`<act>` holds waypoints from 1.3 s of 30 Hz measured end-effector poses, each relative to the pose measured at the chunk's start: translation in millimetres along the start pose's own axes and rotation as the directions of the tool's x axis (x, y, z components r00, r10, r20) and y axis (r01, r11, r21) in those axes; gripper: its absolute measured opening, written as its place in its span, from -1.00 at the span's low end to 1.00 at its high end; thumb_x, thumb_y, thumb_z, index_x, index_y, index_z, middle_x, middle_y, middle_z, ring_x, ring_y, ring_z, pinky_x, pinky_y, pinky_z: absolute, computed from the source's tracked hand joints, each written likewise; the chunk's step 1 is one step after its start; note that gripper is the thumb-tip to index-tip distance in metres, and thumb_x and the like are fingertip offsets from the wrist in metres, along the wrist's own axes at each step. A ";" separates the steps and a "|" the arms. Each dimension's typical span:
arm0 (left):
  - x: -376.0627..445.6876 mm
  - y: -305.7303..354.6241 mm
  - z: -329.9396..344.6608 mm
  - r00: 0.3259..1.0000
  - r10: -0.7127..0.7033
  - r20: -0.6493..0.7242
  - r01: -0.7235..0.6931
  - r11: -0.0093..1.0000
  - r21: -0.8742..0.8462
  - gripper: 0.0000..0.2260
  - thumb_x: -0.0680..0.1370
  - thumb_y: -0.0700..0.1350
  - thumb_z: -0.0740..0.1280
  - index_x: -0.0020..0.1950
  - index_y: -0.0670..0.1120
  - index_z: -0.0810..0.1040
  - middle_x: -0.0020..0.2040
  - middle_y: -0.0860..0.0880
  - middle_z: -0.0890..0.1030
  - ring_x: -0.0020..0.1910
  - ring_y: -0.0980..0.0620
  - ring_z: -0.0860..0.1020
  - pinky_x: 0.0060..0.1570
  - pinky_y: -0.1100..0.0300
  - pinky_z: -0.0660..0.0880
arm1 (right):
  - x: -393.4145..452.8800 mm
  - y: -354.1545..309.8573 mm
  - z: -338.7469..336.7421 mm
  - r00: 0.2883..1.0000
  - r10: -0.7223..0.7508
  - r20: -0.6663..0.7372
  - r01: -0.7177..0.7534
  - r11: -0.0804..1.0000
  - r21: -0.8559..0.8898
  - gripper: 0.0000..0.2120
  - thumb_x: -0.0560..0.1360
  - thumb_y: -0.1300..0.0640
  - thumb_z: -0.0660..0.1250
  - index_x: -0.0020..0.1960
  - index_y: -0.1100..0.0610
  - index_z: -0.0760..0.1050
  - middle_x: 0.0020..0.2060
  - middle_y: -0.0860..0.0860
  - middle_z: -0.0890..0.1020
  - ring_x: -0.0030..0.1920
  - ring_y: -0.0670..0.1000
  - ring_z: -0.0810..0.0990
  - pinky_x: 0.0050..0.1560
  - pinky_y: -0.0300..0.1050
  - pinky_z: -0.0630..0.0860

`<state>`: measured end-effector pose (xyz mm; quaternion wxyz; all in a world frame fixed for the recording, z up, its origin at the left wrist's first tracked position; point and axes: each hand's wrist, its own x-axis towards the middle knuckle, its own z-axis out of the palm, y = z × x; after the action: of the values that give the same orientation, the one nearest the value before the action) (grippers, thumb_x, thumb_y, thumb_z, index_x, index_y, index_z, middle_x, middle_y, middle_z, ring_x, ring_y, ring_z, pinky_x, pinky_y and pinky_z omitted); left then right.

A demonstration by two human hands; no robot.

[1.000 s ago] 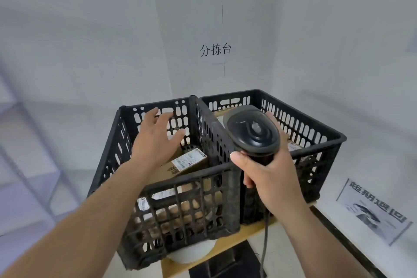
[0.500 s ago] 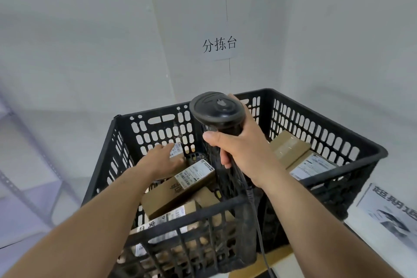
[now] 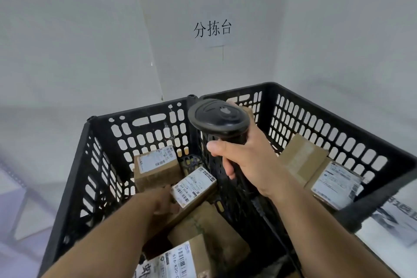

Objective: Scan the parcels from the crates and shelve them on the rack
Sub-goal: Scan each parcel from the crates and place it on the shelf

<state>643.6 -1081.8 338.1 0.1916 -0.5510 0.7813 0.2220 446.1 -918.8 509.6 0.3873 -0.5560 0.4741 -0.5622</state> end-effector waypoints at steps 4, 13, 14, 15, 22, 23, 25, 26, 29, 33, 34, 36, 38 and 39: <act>16.1 -3.9 0.9 0.999 0.051 0.006 -0.051 0.998 -0.022 -0.33 0.29 0.20 0.46 0.34 -0.01 0.41 0.29 -0.01 0.54 0.25 -0.02 0.49 0.30 0.03 0.42 | 4.4 12.0 -0.4 0.999 0.002 -0.034 -0.002 1.000 0.019 -0.48 0.47 0.27 0.44 0.32 -0.10 0.40 -0.29 -0.03 0.61 -0.49 0.00 0.45 -0.46 -0.15 0.46; -5.1 18.6 5.5 0.953 0.196 -0.231 -0.103 0.926 0.363 -0.23 0.32 0.28 0.46 0.35 -0.04 0.22 0.26 -0.06 0.35 0.27 -0.07 0.37 0.25 0.02 0.40 | 6.3 18.5 -4.7 0.998 -0.021 -0.059 0.025 0.998 0.054 -0.54 0.47 0.29 0.43 0.28 -0.02 0.43 -0.30 -0.01 0.61 -0.52 0.02 0.44 -0.49 -0.18 0.44; -4.6 15.1 5.8 0.955 0.194 -0.223 -0.118 0.943 0.312 -0.23 0.31 0.29 0.46 0.34 -0.03 0.22 0.25 -0.06 0.33 0.28 -0.07 0.35 0.26 0.01 0.40 | 5.9 18.9 -5.0 0.998 -0.020 -0.065 0.024 0.998 0.058 -0.55 0.47 0.29 0.43 0.27 -0.02 0.44 -0.30 0.00 0.61 -0.52 0.03 0.43 -0.49 -0.18 0.44; -4.6 11.7 4.6 0.963 0.182 -0.199 -0.133 0.962 0.237 -0.23 0.29 0.29 0.47 0.32 -0.02 0.21 0.25 -0.06 0.31 0.28 -0.08 0.35 0.27 -0.01 0.39 | 5.5 19.3 -5.2 0.997 -0.019 -0.072 0.023 0.998 0.062 -0.56 0.47 0.28 0.44 0.26 -0.03 0.45 -0.29 0.02 0.61 -0.52 0.03 0.43 -0.49 -0.17 0.44; -1.9 -14.9 -0.9 0.995 0.093 0.039 -0.080 0.961 -0.267 -0.39 0.24 0.09 0.55 0.09 0.05 0.23 0.12 -0.01 0.52 0.17 -0.05 0.47 0.23 -0.01 0.45 | 4.4 20.8 -4.2 0.995 -0.010 -0.098 0.018 0.996 0.083 -0.50 0.47 0.30 0.44 0.31 -0.04 0.41 -0.29 0.00 0.62 -0.52 0.02 0.43 -0.50 -0.18 0.44; -3.0 -17.4 -1.3 0.994 0.094 0.050 -0.074 0.946 -0.317 -0.43 0.28 0.04 0.55 0.07 0.04 0.25 0.09 0.00 0.53 0.14 -0.03 0.48 0.21 0.02 0.45 | 4.4 21.2 -3.9 0.995 -0.002 -0.105 0.011 0.997 0.081 -0.47 0.47 0.30 0.44 0.35 -0.02 0.39 -0.29 -0.01 0.63 -0.52 0.01 0.43 -0.50 -0.17 0.44; -6.3 -20.4 -3.5 0.995 0.078 0.069 -0.046 0.923 -0.383 -0.50 0.35 0.03 0.54 0.06 0.03 0.27 0.03 0.01 0.51 0.08 0.00 0.48 0.10 0.08 0.46 | 4.1 20.7 -2.7 0.993 0.006 -0.115 0.002 0.998 0.068 -0.40 0.46 0.29 0.45 0.41 -0.02 0.34 -0.29 -0.02 0.63 -0.52 0.01 0.44 -0.49 -0.17 0.45; -7.5 -22.0 -3.6 0.995 0.060 0.074 -0.026 0.919 -0.394 -0.49 0.36 0.06 0.53 0.10 0.01 0.28 0.03 0.01 0.50 0.06 0.01 0.48 0.08 0.08 0.47 | 3.9 20.5 -1.9 0.993 0.004 -0.118 0.003 0.998 0.058 -0.38 0.46 0.29 0.45 0.42 -0.03 0.33 -0.29 -0.03 0.63 -0.52 0.01 0.44 -0.49 -0.16 0.45; -9.6 -26.9 -1.1 0.997 -0.004 0.075 0.038 0.886 -0.463 -0.19 0.13 0.23 0.55 0.22 -0.02 0.27 0.09 -0.04 0.51 0.07 -0.03 0.52 0.14 0.02 0.51 | 3.3 19.6 0.1 0.993 -0.010 -0.119 0.014 0.999 0.032 -0.40 0.46 0.28 0.45 0.39 -0.10 0.35 -0.29 -0.04 0.63 -0.51 0.02 0.45 -0.49 -0.15 0.45; -5.2 -28.8 -1.9 0.993 -0.013 0.114 0.055 0.925 -0.376 0.24 -0.08 0.39 0.54 0.51 0.09 0.13 0.41 -0.12 0.34 0.34 -0.18 0.39 0.32 -0.15 0.39 | 2.9 22.8 -0.1 0.990 -0.011 -0.138 0.010 1.000 -0.005 -0.43 0.47 0.27 0.45 0.34 -0.16 0.38 -0.29 -0.03 0.64 -0.51 0.02 0.46 -0.47 -0.15 0.45; -2.6 -27.9 -2.7 0.991 -0.010 0.137 0.057 0.936 -0.346 0.28 -0.12 0.42 0.53 0.53 0.16 0.10 0.44 -0.13 0.30 0.38 -0.20 0.34 0.34 -0.18 0.36 | 2.6 23.2 -0.2 0.989 -0.006 -0.146 0.004 1.000 -0.014 -0.40 0.47 0.26 0.45 0.38 -0.13 0.35 -0.28 -0.03 0.64 -0.51 0.02 0.46 -0.46 -0.15 0.46; -6.5 -20.3 -8.4 0.984 0.003 0.179 0.053 0.950 -0.308 0.26 -0.08 0.37 0.54 0.54 0.24 0.06 0.46 -0.13 0.29 0.39 -0.22 0.33 0.35 -0.19 0.34 | 2.2 23.9 -0.4 0.986 0.010 -0.163 -0.014 1.000 -0.025 -0.33 0.46 0.26 0.46 0.46 -0.10 0.29 -0.27 -0.02 0.64 -0.50 0.02 0.47 -0.45 -0.15 0.47; -21.9 -9.7 -17.3 0.972 0.036 0.234 0.045 0.943 -0.329 0.13 0.13 0.22 0.56 0.56 0.21 -0.01 0.44 -0.13 0.35 0.30 -0.16 0.41 0.31 -0.09 0.39 | 2.0 23.1 0.5 0.986 0.018 -0.166 -0.024 0.999 -0.037 -0.27 0.46 0.25 0.46 0.50 -0.11 0.24 -0.25 -0.01 0.64 -0.49 0.02 0.48 -0.43 -0.13 0.48; -27.7 -5.8 -21.2 0.966 0.053 0.254 0.041 0.936 -0.349 0.06 0.24 0.13 0.56 0.57 0.17 -0.02 0.41 -0.13 0.39 0.23 -0.12 0.46 0.26 -0.03 0.43 | 2.0 21.6 1.2 0.987 0.015 -0.161 -0.022 0.999 -0.043 -0.25 0.46 0.25 0.47 0.52 -0.11 0.22 -0.22 0.00 0.63 -0.48 0.03 0.49 -0.42 -0.11 0.49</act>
<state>656.8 -1073.9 370.0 0.1898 -0.5401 0.6989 0.4287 445.2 -926.3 489.2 0.3406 -0.5128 0.5215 -0.5909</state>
